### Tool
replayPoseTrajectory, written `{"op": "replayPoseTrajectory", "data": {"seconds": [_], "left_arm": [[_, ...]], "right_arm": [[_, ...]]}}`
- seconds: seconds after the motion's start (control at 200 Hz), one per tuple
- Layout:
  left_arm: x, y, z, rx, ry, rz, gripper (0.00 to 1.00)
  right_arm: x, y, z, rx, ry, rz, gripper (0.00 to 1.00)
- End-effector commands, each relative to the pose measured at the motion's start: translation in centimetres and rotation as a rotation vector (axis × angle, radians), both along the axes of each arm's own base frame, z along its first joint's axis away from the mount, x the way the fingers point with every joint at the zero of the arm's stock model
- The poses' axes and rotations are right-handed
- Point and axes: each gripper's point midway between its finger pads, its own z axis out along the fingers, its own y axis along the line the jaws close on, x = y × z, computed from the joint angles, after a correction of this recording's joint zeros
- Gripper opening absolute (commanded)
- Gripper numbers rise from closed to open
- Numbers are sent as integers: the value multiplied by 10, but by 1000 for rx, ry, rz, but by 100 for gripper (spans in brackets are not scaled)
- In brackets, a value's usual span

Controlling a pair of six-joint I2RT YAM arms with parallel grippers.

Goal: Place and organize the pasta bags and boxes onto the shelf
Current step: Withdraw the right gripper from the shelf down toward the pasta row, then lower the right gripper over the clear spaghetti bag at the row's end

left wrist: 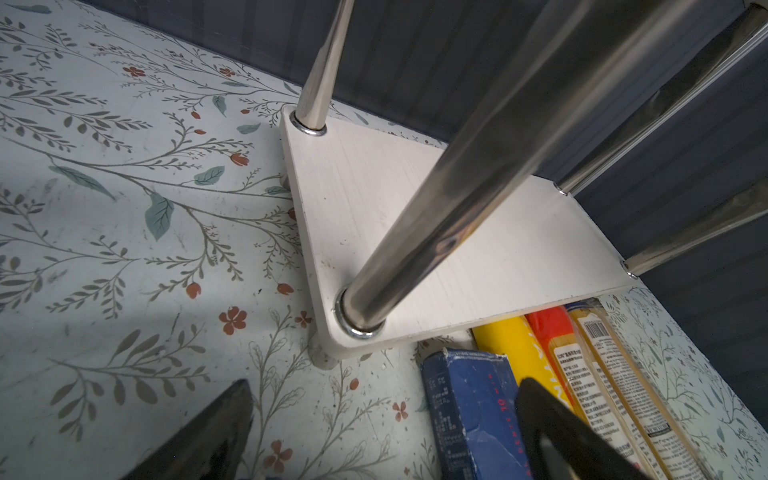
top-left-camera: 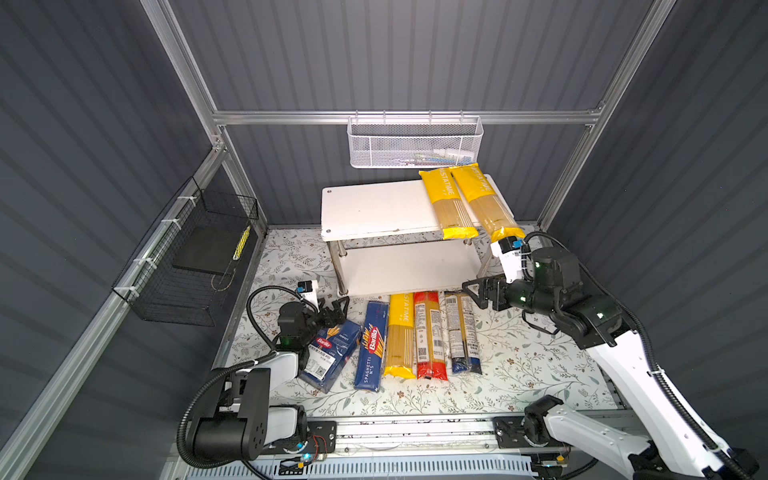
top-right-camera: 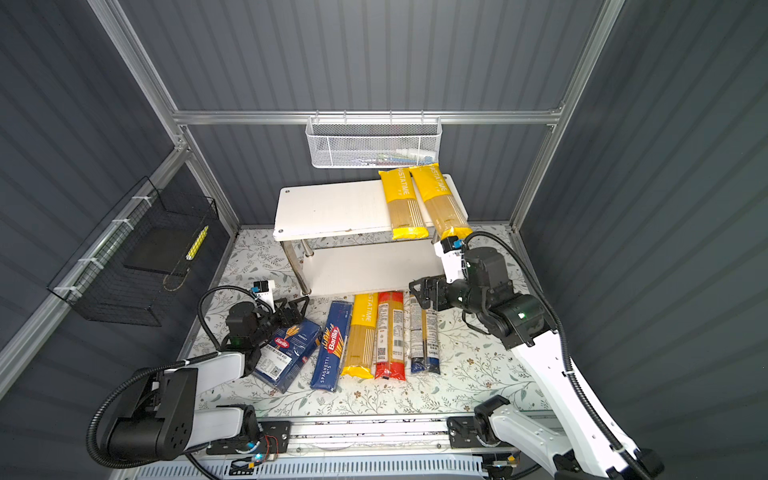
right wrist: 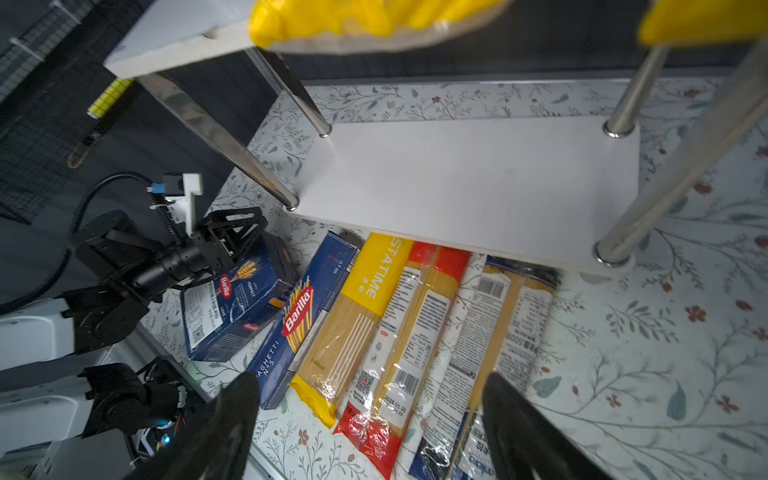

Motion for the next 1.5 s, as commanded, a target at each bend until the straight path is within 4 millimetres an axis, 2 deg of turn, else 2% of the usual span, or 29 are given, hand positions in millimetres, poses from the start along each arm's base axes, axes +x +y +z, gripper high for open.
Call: {"op": "replayPoseTrajectory", "data": {"seconds": [0.0, 0.12, 0.315, 0.42, 0.745, 0.87, 0.91, 1.131, 1.491], "left_arm": [[-14, -8, -25, -10, 105, -32, 99], [-15, -8, -25, -10, 103, -30, 99], [-16, -6, -25, -6, 95, -20, 99], [-15, -10, -26, -9, 107, -37, 99], [-17, -11, -26, 1, 99, -37, 99], [-16, -13, -27, 2, 111, -46, 99], [-15, -14, -28, 4, 112, -51, 99], [-16, -20, -28, 21, 113, -73, 99], [-15, -21, -30, 40, 121, -66, 99]], "right_arm": [[4, -25, -51, -75, 116, -173, 86], [7, -33, -86, -94, 179, -255, 88], [5, -48, -119, -111, 221, -358, 91], [3, -45, -134, -81, 240, -358, 92], [-2, -42, -201, -135, 390, -361, 97], [1, -40, -209, -137, 397, -368, 99], [1, -41, -218, -159, 423, -371, 99], [1, -41, -229, -226, 425, -379, 99], [9, -30, -241, -341, 426, -331, 99]]}}
